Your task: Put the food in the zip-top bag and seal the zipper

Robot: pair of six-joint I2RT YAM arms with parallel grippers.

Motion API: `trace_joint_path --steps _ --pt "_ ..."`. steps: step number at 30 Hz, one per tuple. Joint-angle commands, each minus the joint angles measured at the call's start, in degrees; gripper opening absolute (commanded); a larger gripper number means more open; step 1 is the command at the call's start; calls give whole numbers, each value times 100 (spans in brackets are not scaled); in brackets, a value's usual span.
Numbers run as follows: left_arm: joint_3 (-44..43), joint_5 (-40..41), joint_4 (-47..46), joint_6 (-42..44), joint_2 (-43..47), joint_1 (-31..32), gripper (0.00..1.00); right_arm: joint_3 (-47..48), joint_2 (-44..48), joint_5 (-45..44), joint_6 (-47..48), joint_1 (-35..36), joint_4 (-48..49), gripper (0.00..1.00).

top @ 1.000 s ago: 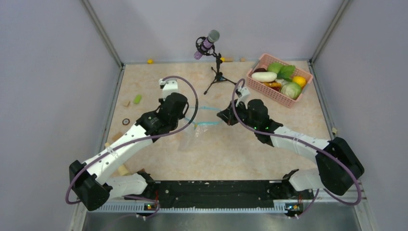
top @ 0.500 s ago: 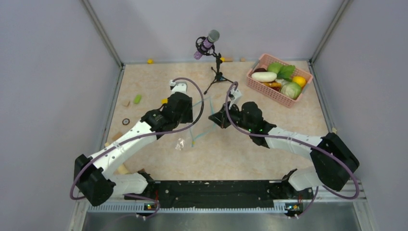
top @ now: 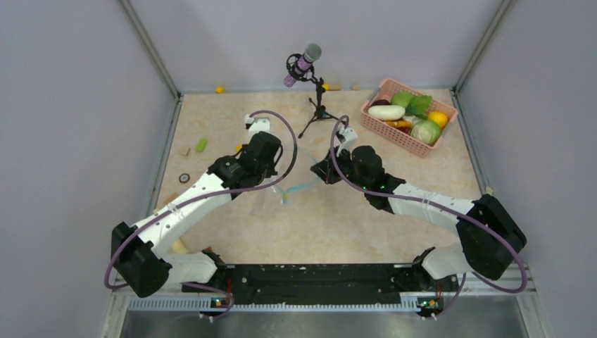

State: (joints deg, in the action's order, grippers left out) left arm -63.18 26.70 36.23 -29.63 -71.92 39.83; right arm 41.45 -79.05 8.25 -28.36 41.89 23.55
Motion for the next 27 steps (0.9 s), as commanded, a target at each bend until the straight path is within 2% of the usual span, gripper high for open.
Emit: trace_joint_path --steps 1,2,3,5,7,8,9,10,13,15,17,22,24,27 --pt "-426 1187 393 -270 52 -11 0 326 203 -325 159 -186 -686 0" --pt "-412 1202 352 -259 75 -16 0 328 205 -236 224 -228 -735 5" --pt "-369 1151 267 -227 93 -14 0 343 216 -86 328 -270 -734 14" --pt "-263 795 5 -125 116 -13 0 472 305 697 813 -409 -785 47" --pt "-134 272 -308 -184 73 -20 0 669 498 1088 1032 -658 -1043 69" --pt "-64 -19 -524 -136 28 -14 0 702 632 1113 1056 -783 -1063 78" --pt "-48 -173 -609 -139 -44 -19 0 701 767 1139 1115 -908 -1041 82" --pt "-82 -124 -592 -216 -120 -19 0 706 900 1132 1197 -1029 -1044 89" --pt "-198 363 -339 -437 -289 -19 0 813 1201 821 1373 -1446 -1455 92" --pt "-213 537 -276 -449 -378 -19 0 1004 1217 112 1195 -1809 -1984 93" --pt "-267 561 -151 -457 -462 -14 0 1123 1100 -168 1223 -2263 -2322 94" --pt "-203 699 -108 -547 -520 -19 0 1498 358 201 1336 -3487 -2764 95" --pt "-128 436 -194 -490 -475 -20 0 1781 -67 299 1804 -3780 -2869 95" --pt "47 -65 -456 -353 -387 -17 0 2577 -925 -44 2325 -4043 -3210 95"
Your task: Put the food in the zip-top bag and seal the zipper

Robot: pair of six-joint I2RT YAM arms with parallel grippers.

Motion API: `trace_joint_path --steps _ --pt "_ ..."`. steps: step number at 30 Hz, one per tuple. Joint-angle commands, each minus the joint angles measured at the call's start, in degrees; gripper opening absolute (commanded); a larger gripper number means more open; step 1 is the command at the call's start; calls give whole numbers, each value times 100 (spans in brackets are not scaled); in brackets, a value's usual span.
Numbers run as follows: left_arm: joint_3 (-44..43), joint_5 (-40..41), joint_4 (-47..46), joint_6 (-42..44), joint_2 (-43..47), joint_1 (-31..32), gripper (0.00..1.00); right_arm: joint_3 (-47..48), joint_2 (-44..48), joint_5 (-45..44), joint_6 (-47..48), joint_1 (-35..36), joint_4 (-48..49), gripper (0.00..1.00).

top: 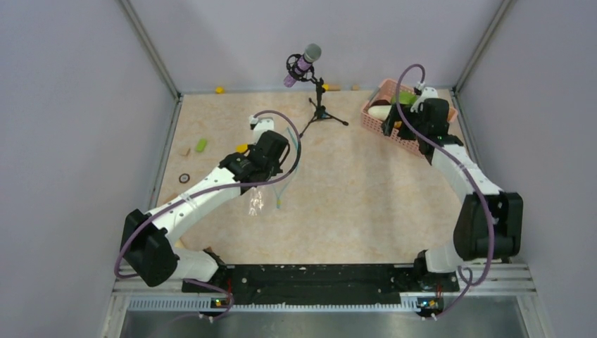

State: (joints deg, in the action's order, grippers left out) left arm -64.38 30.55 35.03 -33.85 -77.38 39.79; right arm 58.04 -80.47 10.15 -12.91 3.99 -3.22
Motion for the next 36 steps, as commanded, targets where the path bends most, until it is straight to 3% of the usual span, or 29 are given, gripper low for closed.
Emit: trace_joint_path --steps 1,5,8,19,31,36 --pt "238 -544 -426 105 197 -15 0 1165 -1036 -363 919 -308 -682 95" --pt "430 -686 -541 115 280 -10 0 1621 -1639 -743 1251 -374 -970 95" --pt "526 -662 -575 162 304 -13 0 1520 -1781 -733 1624 -373 -941 95" --pt "753 -929 -713 238 345 -15 0 1126 -1984 -634 1630 -638 -1007 95" --pt "986 -995 -909 251 633 -10 0 334 -1297 519 639 -577 -1316 80" --pt "979 -1032 -938 263 612 -13 0 -478 -535 383 -211 -16 -1189 80"
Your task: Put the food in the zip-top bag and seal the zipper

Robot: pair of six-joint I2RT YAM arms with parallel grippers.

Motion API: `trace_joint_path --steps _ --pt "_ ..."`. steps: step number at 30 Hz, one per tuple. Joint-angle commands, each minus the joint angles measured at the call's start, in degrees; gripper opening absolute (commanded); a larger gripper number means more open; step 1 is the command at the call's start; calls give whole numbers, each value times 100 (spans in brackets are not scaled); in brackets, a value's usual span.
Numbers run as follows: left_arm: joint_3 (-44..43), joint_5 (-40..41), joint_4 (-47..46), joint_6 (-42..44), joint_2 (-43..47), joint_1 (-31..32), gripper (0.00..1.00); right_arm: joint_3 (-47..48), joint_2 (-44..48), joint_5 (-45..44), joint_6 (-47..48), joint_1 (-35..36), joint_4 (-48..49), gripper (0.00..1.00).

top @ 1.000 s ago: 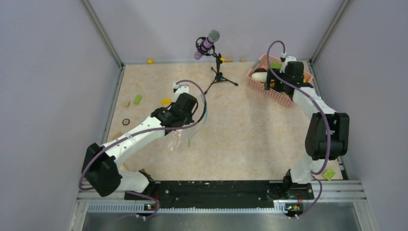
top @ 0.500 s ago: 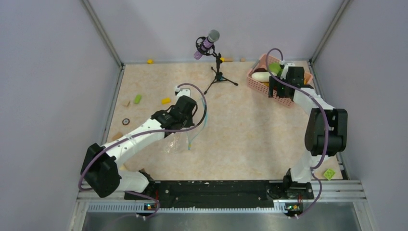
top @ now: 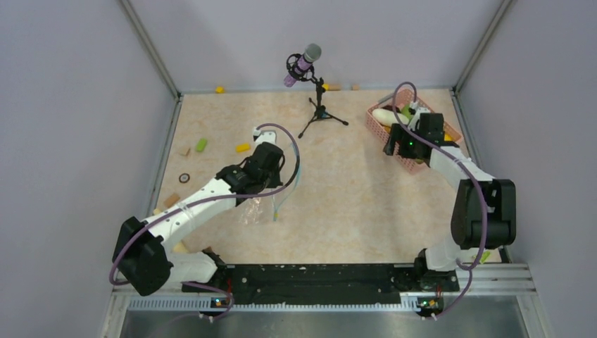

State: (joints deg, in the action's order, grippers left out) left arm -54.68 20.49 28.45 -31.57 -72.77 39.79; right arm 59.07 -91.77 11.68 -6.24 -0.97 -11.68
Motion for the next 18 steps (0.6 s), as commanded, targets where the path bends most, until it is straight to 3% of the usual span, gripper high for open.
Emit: trace_joint_path --steps 1,9,18 --pt "11 -14 -282 39 156 -14 0 -777 750 207 -1033 658 -271 80" --pt "-88 -197 -390 36 -3 -14 0 -1368 1826 -1118 -2000 2102 -657 80" --pt "-1237 46 25 -306 -815 -12 0 -1381 2813 -2106 -1162 2295 -556 80"
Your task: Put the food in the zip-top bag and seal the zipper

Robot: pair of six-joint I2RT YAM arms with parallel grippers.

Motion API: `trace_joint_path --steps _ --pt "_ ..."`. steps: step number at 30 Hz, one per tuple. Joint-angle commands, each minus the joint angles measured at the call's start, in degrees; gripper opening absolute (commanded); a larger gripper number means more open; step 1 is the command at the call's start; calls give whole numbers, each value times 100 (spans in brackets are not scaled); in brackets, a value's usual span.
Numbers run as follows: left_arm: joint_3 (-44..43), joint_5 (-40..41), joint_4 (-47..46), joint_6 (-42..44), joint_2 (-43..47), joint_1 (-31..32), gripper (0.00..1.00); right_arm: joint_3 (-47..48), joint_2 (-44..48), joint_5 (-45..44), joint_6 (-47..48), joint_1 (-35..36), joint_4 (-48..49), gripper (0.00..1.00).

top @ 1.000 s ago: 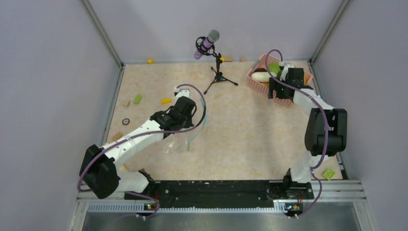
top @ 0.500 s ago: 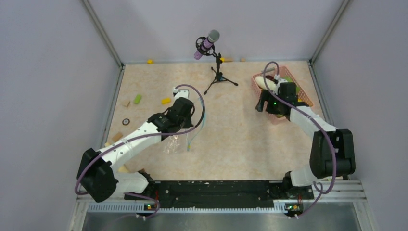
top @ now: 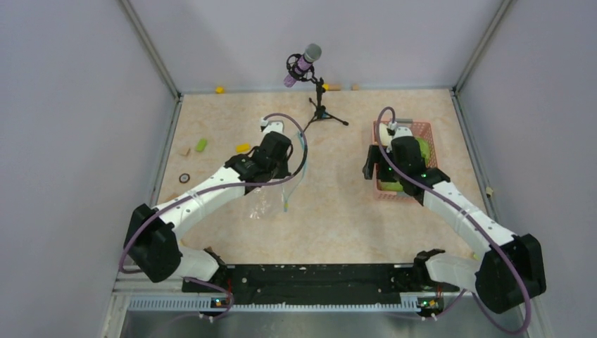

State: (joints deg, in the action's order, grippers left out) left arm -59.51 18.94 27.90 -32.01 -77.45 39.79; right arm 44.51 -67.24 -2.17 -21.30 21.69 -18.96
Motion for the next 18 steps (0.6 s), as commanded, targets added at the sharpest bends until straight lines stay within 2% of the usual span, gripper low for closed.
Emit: trace_joint_path --steps 1,5,14,18 --pt "-993 251 238 -311 -476 -13 0 79 398 -939 330 24 240 80" --pt "-1437 -36 337 -203 -901 -14 0 205 207 -1479 257 20 310 77" --pt "-1944 -347 152 150 -1368 -15 0 740 -685 -1848 448 -42 349 57" --pt "-1899 -516 62 250 -1371 -15 0 833 -919 -1949 695 -106 431 56"
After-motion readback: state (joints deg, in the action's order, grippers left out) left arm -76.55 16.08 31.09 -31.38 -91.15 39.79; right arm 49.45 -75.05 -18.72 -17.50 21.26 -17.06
